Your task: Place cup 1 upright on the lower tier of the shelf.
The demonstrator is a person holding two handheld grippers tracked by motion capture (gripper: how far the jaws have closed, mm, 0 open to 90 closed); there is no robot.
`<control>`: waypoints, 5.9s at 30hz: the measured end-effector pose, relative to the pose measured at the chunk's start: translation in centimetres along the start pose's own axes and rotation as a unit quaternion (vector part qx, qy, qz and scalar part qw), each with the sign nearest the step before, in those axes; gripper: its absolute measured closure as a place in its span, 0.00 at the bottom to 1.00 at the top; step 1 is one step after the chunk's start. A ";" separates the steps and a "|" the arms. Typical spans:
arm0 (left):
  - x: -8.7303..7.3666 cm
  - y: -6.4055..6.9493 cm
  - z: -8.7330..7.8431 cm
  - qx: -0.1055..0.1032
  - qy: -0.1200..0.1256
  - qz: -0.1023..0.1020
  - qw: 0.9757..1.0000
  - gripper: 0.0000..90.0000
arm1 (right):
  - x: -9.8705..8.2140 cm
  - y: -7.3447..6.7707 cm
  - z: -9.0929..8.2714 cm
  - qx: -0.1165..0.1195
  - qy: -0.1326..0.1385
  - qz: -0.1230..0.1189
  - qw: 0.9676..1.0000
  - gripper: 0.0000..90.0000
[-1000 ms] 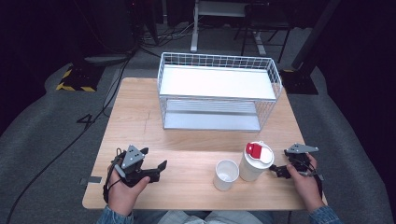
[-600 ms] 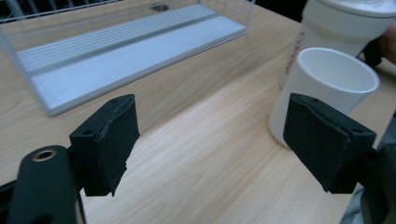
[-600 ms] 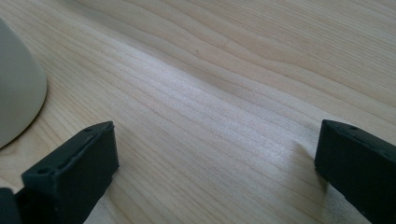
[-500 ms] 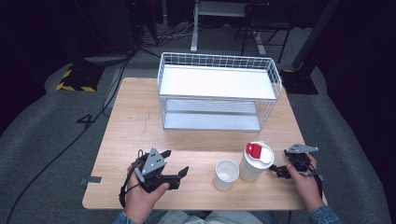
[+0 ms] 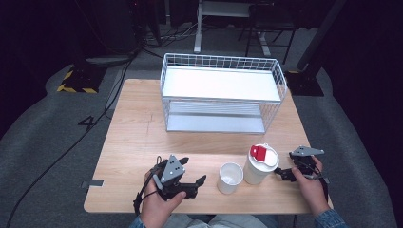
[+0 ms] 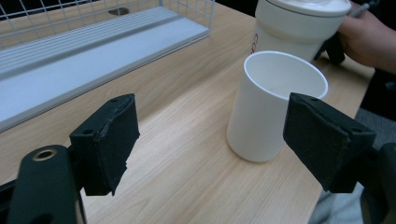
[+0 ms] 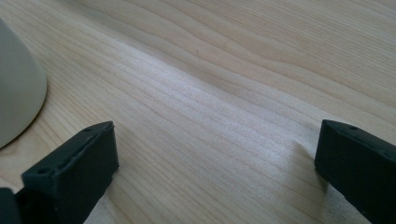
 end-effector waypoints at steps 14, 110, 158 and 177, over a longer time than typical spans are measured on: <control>0.5 3.7 2.2 -0.045 0.017 0.005 0.999 0.21 | 0.0 0.0 0.0 0.000 0.000 0.000 1.000 0.00; 1.2 5.3 6.3 -0.057 -0.015 0.049 0.997 0.24 | -0.1 -0.1 -0.1 0.001 0.000 -0.001 1.000 0.00; 6.8 -3.0 11.8 0.034 0.024 -0.016 0.999 0.24 | 0.0 0.0 0.0 -0.002 0.001 0.002 1.000 0.00; 7.4 -7.2 15.9 0.090 0.023 0.016 0.996 0.24 | 0.0 0.0 0.0 -0.002 0.001 0.002 1.000 0.00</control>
Point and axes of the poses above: each handheld gripper's, and its own axes: z roughly forward along the jaws, x roughly out of its top, y roughly to its right, the point moved 6 cm from there along z, roughly forward along the jaws, and after that the axes turned 14 degrees about x, right-handed, at the moved point
